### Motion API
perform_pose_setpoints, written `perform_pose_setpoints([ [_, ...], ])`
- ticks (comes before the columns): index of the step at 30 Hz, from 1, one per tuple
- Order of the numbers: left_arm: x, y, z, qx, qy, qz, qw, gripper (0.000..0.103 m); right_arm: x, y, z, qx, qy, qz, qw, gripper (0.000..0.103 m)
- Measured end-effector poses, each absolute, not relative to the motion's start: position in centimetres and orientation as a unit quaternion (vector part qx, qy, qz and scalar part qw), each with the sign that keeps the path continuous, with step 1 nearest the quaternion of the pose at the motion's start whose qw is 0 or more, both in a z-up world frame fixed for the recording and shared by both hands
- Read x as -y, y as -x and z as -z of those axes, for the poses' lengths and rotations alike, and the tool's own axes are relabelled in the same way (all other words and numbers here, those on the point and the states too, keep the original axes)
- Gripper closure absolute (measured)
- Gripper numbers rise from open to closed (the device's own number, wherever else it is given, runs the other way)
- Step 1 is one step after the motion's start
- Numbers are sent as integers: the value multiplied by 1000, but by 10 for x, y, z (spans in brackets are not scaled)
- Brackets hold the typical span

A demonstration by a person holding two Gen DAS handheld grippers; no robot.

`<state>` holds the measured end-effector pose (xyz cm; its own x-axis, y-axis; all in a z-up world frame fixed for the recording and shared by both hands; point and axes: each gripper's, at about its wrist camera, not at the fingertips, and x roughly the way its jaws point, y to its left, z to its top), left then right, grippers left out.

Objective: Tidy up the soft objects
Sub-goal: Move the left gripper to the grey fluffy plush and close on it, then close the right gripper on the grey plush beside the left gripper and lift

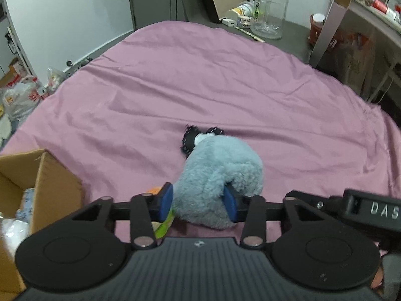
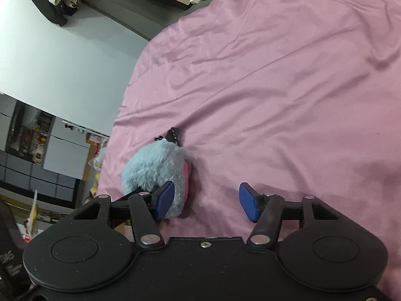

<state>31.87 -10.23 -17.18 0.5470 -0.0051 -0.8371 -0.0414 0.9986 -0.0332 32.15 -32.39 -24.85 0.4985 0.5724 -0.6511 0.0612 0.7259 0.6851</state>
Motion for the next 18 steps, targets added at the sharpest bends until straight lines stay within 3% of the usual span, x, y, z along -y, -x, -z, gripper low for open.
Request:
perform_pose_setpoints([
  [4,101,-326,173,-465,24,-6,885,67,321,-324,250,-473,-340,-169,795,48],
  [12,86,-333,179,-473,88,13,877,81,312,-330,251,-466,-348,-181,793,53],
  [18,78,-326,173,-481,128,33,867,83,305,-333,250,-463,-352,-187,792,58],
])
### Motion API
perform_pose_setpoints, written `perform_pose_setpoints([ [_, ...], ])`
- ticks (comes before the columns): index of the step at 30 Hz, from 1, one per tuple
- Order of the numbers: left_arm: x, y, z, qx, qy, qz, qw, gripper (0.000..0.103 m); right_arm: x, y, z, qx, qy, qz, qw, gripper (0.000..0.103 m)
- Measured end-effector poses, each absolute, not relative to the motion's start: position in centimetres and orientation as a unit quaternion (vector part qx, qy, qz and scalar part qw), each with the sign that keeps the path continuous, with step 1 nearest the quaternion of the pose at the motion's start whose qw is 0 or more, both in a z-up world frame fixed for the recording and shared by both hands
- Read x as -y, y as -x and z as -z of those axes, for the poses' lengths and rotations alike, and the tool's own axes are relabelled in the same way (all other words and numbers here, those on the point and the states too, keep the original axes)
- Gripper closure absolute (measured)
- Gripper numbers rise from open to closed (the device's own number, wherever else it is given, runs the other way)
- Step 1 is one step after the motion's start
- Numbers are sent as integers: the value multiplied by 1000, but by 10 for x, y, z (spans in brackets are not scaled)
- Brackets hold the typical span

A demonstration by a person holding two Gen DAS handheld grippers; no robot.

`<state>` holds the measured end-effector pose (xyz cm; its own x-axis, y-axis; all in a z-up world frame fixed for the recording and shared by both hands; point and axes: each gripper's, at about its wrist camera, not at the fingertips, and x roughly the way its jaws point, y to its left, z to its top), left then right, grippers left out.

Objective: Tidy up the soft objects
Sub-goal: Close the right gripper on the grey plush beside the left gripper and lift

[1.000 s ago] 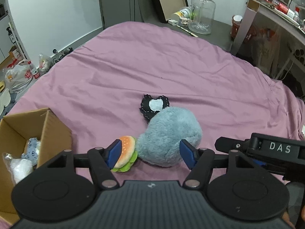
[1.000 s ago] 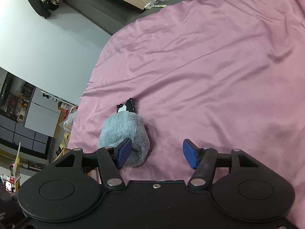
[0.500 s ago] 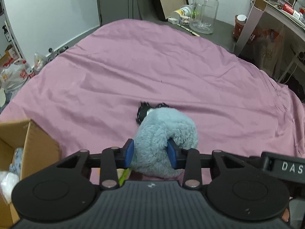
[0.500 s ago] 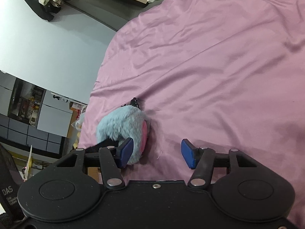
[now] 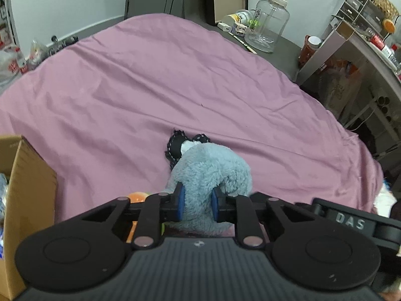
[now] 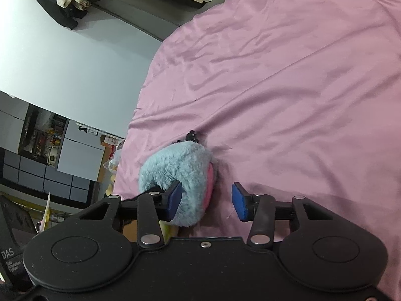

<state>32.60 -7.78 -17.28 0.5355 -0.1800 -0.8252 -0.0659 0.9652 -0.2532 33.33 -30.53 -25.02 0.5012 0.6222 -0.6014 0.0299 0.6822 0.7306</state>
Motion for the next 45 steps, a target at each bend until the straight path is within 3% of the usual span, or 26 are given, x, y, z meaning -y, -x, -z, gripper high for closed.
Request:
perform_pose_setpoints([
  [6,70,-311,166,-487,171,53,855,84,296,-330,246,-465,-344,-189,794,59],
  [7,69,-308,164,-488,174,54,854,84,295,-329,245,-466,-341,-188,795,61],
  [9,66,-303,162,-491,183,57,850,84,293,-325,245,-469,-341,-193,792,77],
  [18,56,-278,162,-504,199,53,839,84,279,-296,233,-476,-304,-191,803,86],
  [45,-6,-201,90,-435,147,42,887,84,198,-225,147,-433,-254,-225,835,90],
])
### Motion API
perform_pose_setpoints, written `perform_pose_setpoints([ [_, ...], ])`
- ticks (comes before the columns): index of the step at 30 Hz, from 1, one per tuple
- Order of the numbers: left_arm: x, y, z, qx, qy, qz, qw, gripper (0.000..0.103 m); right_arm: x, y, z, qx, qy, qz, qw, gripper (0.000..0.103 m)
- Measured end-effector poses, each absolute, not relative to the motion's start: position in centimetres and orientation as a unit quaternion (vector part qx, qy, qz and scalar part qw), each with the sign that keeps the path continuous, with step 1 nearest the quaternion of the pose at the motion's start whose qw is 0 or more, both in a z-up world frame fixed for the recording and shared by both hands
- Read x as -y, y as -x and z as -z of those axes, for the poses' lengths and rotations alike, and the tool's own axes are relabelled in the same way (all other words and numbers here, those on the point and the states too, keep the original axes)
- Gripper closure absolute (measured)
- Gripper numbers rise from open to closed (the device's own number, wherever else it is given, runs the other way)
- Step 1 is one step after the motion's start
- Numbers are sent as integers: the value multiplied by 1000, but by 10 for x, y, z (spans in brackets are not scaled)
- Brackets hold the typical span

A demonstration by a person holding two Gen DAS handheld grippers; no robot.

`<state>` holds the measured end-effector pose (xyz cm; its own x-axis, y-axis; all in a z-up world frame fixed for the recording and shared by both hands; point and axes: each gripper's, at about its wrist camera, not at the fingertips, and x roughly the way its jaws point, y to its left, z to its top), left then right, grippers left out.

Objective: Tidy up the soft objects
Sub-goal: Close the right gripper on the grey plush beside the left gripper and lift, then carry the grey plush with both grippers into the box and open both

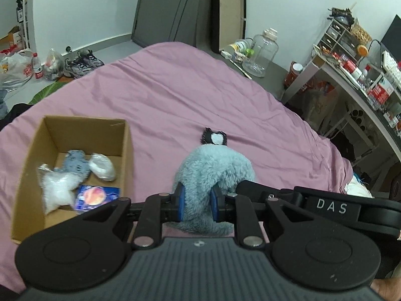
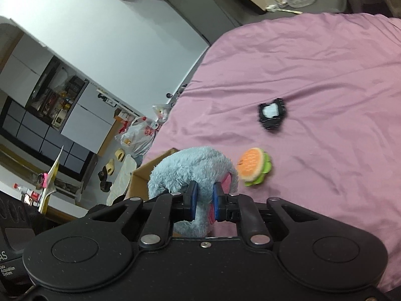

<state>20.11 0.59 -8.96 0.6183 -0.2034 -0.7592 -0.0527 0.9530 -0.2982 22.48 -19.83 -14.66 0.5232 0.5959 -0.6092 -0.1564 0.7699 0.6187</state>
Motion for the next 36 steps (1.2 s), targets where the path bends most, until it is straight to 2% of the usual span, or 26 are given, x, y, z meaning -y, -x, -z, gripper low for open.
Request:
perform_pose_setpoints([
  [18,-94,-177,70,-422,182,27,888,84,108,-208,119,-431,-207,-249,842,90],
  [36,-162,-166,99,-439,225,0,870,83,36,-202,136,-456,-166,-250,838,90],
])
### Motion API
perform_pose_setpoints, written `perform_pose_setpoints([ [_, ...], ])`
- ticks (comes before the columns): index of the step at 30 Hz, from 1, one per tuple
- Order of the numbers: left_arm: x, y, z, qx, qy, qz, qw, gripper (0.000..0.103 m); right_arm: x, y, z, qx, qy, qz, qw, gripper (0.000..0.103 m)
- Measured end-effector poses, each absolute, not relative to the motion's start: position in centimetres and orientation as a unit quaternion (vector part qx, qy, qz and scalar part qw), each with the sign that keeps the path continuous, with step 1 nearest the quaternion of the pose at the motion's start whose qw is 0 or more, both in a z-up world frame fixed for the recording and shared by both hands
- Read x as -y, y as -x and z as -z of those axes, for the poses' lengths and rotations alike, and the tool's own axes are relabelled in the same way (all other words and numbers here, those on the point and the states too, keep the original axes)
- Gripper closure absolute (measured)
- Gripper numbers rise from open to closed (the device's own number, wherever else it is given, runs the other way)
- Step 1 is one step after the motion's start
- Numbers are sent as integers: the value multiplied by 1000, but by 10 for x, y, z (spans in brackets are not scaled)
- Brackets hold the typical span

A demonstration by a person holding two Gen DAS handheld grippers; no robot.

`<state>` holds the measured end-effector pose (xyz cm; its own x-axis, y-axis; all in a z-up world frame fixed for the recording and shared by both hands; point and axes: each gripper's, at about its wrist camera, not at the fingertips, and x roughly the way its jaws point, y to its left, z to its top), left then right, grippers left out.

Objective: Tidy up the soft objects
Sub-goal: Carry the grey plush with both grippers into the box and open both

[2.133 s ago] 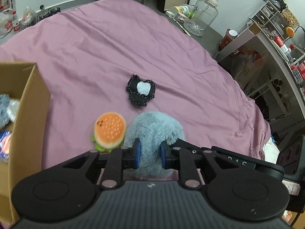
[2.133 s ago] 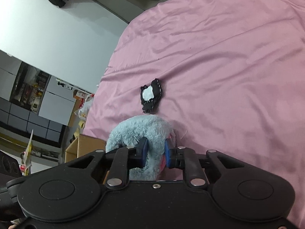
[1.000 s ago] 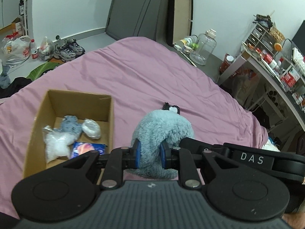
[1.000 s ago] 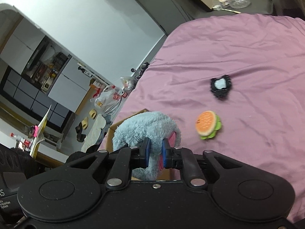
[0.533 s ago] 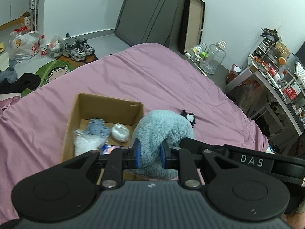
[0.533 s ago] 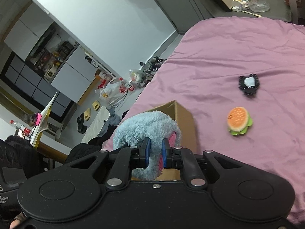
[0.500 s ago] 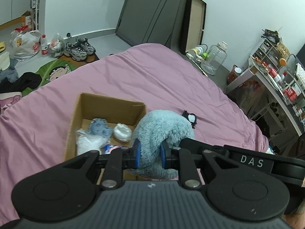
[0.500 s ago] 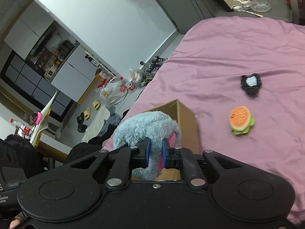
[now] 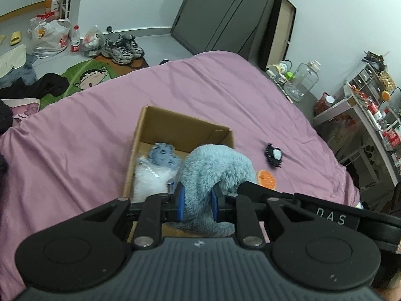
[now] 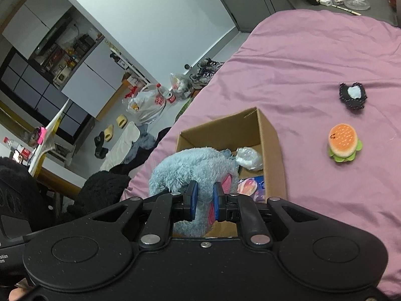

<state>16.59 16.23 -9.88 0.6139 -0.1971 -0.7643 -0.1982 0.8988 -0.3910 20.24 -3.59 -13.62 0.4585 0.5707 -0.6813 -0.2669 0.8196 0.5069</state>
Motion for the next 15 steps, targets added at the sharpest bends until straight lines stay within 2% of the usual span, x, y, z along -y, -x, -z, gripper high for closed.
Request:
perform_pose_setpoints([
  [8,-175,-165,110,-444,226,-12,867,82,21,-200,145,-451,-159,-250,842,90],
  [11,-176,-169,113,-456,212,-29,864,80,19,-203,151,-466,-164,-251,832,82],
  [13,-174,-170,112,-459,197,-33,866,76,21,-205,155,-477,-171,-246,826,79],
  [15,-174,-170,111,-463,196,-38,864,63,24,-205,154,-478,-169,-241,828,74],
])
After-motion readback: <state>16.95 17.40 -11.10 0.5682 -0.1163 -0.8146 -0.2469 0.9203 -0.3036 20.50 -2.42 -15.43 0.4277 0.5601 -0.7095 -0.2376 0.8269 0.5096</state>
